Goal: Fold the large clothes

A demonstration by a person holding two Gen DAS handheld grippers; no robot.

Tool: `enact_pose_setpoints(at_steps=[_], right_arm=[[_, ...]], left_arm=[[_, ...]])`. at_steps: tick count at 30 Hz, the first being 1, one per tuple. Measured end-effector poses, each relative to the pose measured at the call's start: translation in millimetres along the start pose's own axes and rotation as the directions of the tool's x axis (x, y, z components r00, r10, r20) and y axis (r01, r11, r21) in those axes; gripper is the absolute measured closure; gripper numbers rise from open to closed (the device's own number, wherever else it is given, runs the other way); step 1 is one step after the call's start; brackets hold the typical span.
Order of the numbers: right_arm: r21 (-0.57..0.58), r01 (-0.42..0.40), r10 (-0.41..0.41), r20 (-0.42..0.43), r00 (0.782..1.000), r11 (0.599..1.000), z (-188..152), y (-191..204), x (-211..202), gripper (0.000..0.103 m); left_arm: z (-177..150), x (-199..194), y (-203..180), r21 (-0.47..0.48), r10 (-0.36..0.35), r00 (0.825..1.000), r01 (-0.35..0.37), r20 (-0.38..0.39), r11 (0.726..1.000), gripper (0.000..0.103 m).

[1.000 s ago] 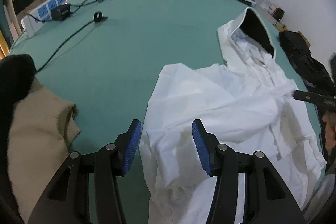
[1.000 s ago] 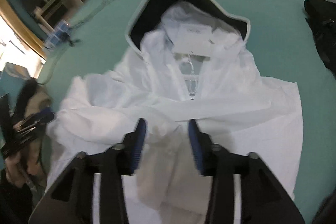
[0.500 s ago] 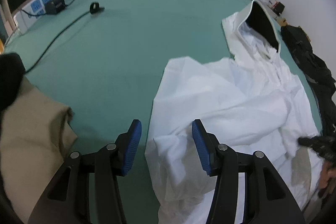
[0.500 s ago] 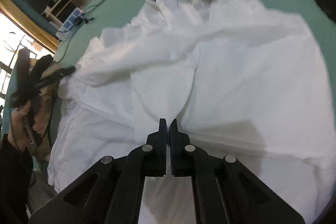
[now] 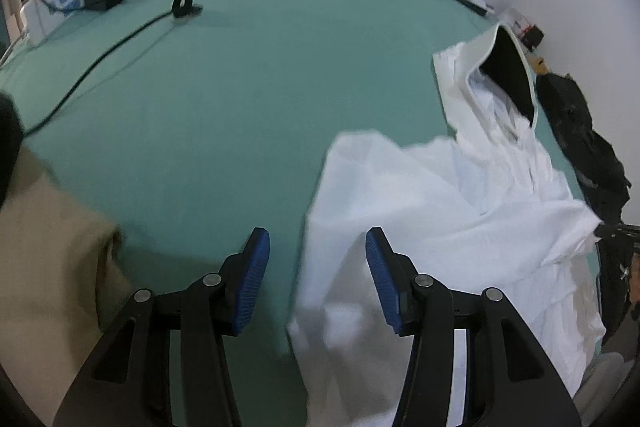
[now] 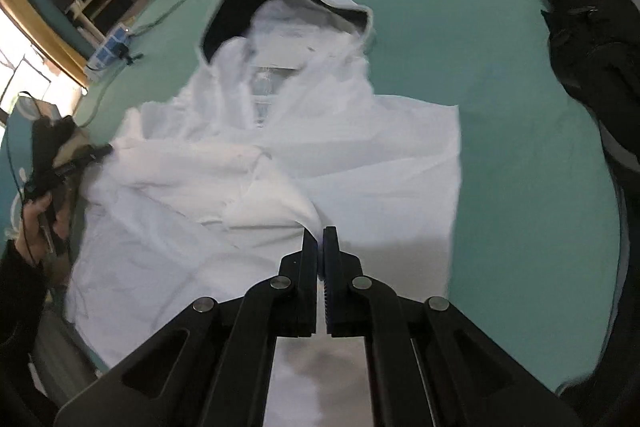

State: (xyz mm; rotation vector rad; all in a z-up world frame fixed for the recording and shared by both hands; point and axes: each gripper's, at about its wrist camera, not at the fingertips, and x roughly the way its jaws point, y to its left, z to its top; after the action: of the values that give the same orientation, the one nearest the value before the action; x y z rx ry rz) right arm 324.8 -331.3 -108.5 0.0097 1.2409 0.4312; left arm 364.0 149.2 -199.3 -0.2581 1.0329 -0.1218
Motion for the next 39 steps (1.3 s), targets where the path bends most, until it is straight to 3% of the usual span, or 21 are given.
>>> enact_pose_setpoints(at_steps=[2, 4, 5, 6, 7, 8, 9, 10, 13, 16, 18, 21, 23, 24, 25, 27, 32, 34, 35, 36, 39], right_arm=[[-0.009, 0.007, -0.007, -0.045, 0.999, 1.000, 6, -13, 14, 0.100], [0.015, 0.038, -0.037, -0.029, 0.999, 0.999, 7, -24, 25, 0.096], [0.031, 0.046, -0.046, -0.016, 0.999, 0.998, 7, -27, 28, 0.077], [0.062, 0.064, -0.065, 0.016, 0.998, 0.996, 4, -32, 29, 0.047], [0.087, 0.057, -0.061, 0.044, 0.997, 0.995, 0, -35, 28, 0.039], [0.117, 0.023, -0.033, 0.082, 0.996, 0.993, -6, -38, 26, 0.038], [0.148, -0.020, 0.002, 0.122, 0.992, 0.989, -12, -40, 23, 0.038], [0.176, -0.045, 0.018, 0.152, 0.988, 0.983, -19, -41, 21, 0.038], [0.231, -0.034, -0.010, 0.187, 0.982, 0.972, -36, -43, 15, 0.038], [0.231, -0.078, 0.026, 0.216, 0.976, 0.970, -43, -41, 13, 0.043], [0.212, -0.070, 0.030, 0.189, 0.982, 0.975, -41, -35, 21, 0.076], [0.182, -0.046, 0.019, 0.147, 0.989, 0.982, -35, -27, 34, 0.096], [0.183, -0.024, -0.003, 0.146, 0.989, 0.983, -32, -28, 34, 0.098], [0.180, 0.000, -0.028, 0.154, 0.988, 0.984, -30, -29, 30, 0.099], [0.180, 0.010, -0.040, 0.162, 0.986, 0.984, -29, -30, 27, 0.099], [0.195, 0.021, -0.055, 0.170, 0.984, 0.981, -29, -33, 18, 0.099], [0.209, -0.002, -0.034, 0.169, 0.985, 0.978, -22, -35, 13, 0.097], [0.195, 0.003, -0.037, 0.171, 0.985, 0.981, -19, -29, 18, 0.076], [0.196, 0.002, -0.035, 0.167, 0.985, 0.981, -18, -27, 22, 0.050], [0.205, -0.004, -0.029, 0.161, 0.987, 0.979, -18, -26, 27, 0.041], [0.231, -0.001, -0.031, 0.135, 0.990, 0.973, -18, -22, 44, 0.043]], left_arm=[[9, 7, 0, 0.004, -0.013, 1.000, 0.013, 0.015, 1.000, 0.049], [14, 15, 0, 0.002, -0.020, 1.000, 0.020, 0.019, 1.000, 0.049], [16, 20, -1, 0.012, -0.019, 1.000, 0.019, 0.017, 1.000, 0.049], [16, 22, -5, 0.040, -0.003, 1.000, 0.002, 0.028, 0.999, 0.049], [15, 23, -10, 0.073, 0.007, 0.999, -0.010, 0.036, 0.997, 0.051], [15, 23, -12, 0.097, 0.013, 0.999, -0.016, 0.036, 0.995, 0.057], [14, 24, -15, 0.121, 0.031, 0.999, -0.036, 0.036, 0.992, 0.082], [14, 24, -14, 0.128, 0.050, 0.998, -0.055, 0.037, 0.990, 0.100], [16, 18, 1, 0.056, 0.064, 0.995, -0.068, 0.074, 0.996, 0.102], [19, 10, 9, 0.017, 0.098, 0.988, -0.101, 0.115, 0.995, 0.102], [21, 5, 10, 0.011, 0.091, 0.988, -0.093, 0.122, 0.996, 0.102], [26, 2, 6, 0.024, 0.106, 0.990, -0.108, 0.098, 0.994, 0.101], [26, -5, 6, 0.000, 0.082, 0.992, -0.083, 0.093, 0.997, 0.086], [26, -10, 6, -0.012, 0.070, 0.993, -0.070, 0.096, 0.998, 0.068], [24, -15, 6, -0.021, 0.061, 0.993, -0.059, 0.105, 0.998, 0.061], [18, -27, 3, -0.026, 0.027, 0.993, -0.024, 0.118, 0.999, 0.059], [-3, -32, -18, 0.011, -0.009, 0.998, 0.008, 0.062, 1.000, 0.058], [-9, -30, -24, 0.029, -0.016, 0.999, 0.015, 0.042, 0.999, 0.058], [-12, -30, -27, 0.044, -0.017, 0.999, 0.016, 0.039, 0.999, 0.058], [-15, -28, -29, 0.056, -0.003, 0.999, 0.001, 0.033, 0.998, 0.058], [-24, -26, -28, 0.085, 0.027, 0.999, -0.029, 0.027, 0.996, 0.058]])
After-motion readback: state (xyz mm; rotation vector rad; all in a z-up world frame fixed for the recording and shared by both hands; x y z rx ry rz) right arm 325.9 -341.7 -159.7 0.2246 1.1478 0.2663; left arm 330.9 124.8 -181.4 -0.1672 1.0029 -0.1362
